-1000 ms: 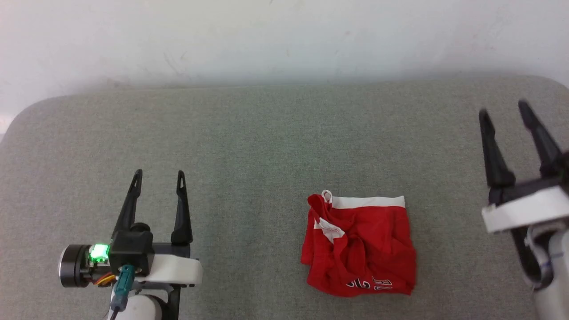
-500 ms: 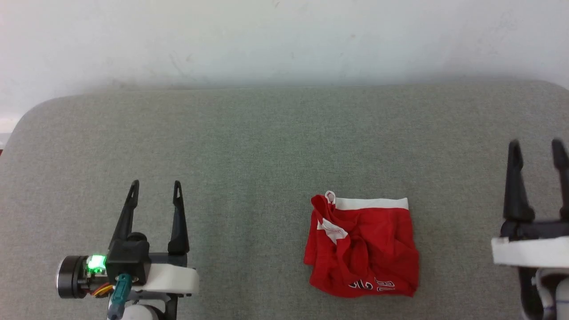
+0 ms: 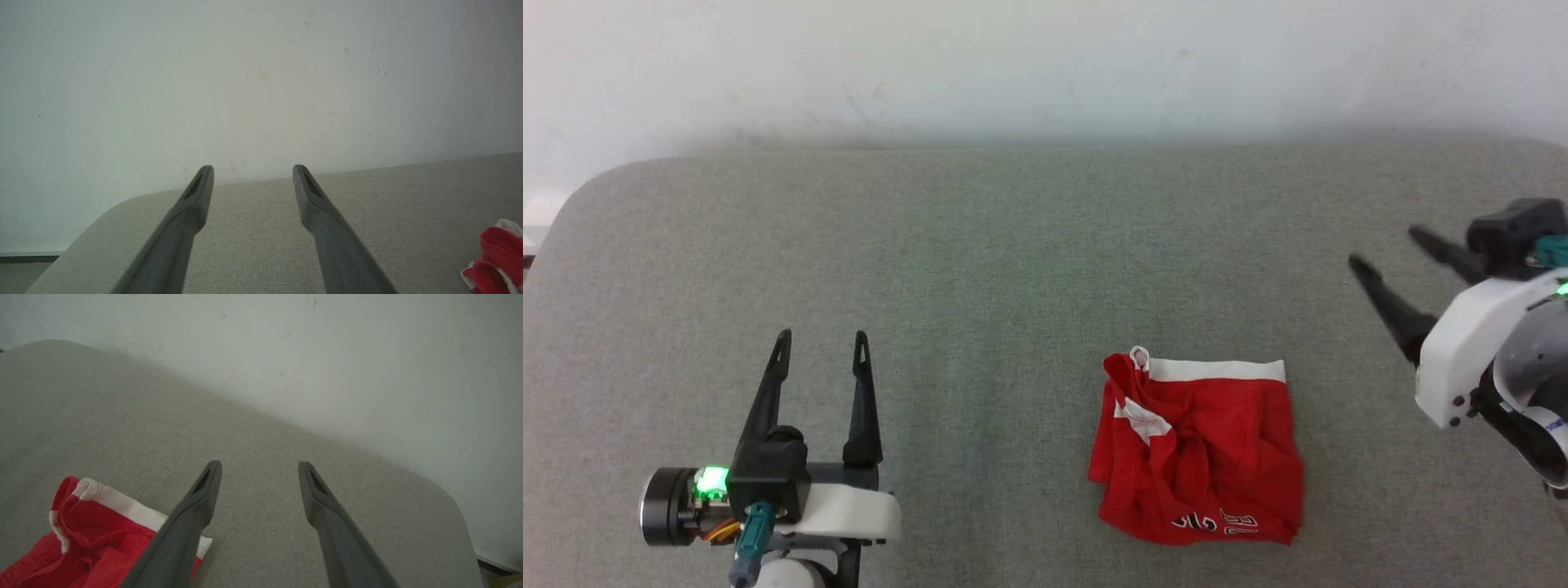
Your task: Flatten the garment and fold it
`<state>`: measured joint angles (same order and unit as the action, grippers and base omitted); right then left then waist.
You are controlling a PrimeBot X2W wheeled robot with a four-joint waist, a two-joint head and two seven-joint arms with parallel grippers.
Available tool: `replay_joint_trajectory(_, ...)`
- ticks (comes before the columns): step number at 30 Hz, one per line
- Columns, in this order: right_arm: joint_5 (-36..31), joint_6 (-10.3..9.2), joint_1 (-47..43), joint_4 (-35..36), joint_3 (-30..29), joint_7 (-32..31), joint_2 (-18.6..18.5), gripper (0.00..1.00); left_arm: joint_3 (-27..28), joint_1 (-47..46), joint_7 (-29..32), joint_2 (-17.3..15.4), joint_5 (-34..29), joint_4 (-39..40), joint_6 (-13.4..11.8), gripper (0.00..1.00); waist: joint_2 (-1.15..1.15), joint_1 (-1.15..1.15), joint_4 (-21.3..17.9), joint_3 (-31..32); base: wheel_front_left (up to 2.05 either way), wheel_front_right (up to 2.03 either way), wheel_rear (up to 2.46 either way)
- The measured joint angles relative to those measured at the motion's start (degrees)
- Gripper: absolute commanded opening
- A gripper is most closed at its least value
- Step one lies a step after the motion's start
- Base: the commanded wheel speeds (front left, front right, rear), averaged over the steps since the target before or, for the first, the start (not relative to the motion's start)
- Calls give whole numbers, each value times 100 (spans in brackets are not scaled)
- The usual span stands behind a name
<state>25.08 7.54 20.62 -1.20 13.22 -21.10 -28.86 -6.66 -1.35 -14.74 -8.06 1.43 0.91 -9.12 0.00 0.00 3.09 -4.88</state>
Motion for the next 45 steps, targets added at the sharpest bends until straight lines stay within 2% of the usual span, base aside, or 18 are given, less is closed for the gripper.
replay_joint_trajectory(3,717,1,179,-97,657,-1056,-573,100,-11,-19,0,32,0,1,1,100,0,0,44,-62,0,0,0)
replay_joint_trajectory(6,1272,0,322,-196,983,-1669,-916,100,-10,-48,0,51,-1,20,1,100,0,0,80,-151,0,0,0)
replay_joint_trajectory(12,2481,0,395,-548,1352,-2485,-813,100,-24,-239,1,85,-2,42,1,100,0,0,149,-386,0,0,0)
replay_joint_trajectory(16,2738,0,392,-803,1626,-2528,-667,100,-29,-355,1,108,-3,58,1,100,0,0,191,-571,0,0,0)
replay_joint_trajectory(21,2755,0,372,-1192,1997,-2329,-427,100,-40,-496,1,126,-4,62,1,100,0,1,241,-780,0,0,0)
replay_joint_trajectory(27,2670,2,564,-1225,2427,-1790,-488,100,-14,-501,1,136,-11,58,0,100,0,0,238,-913,0,0,0)
replay_joint_trajectory(28,2628,7,628,-1235,2480,-1610,-482,2,3,-500,1,133,-12,58,-1,100,0,0,212,-918,0,0,0)
replay_joint_trajectory(32,2617,1,933,-1166,2775,-1259,-481,0,63,-493,1,113,-12,59,-5,100,0,0,43,-906,0,0,0)
replay_joint_trajectory(35,2519,1,1268,-861,2999,-1109,-594,0,131,-477,1,88,-12,91,-26,100,0,0,-160,-875,0,0,0)
replay_joint_trajectory(41,2164,1,2201,-226,3352,-1006,-1187,0,297,-486,1,7,-47,311,-107,100,0,0,-685,-908,0,0,0)
replay_joint_trajectory(45,1972,1,2608,-121,3487,-953,-1602,0,394,-498,1,-110,-118,508,-159,100,0,0,-1076,-1023,0,0,0)
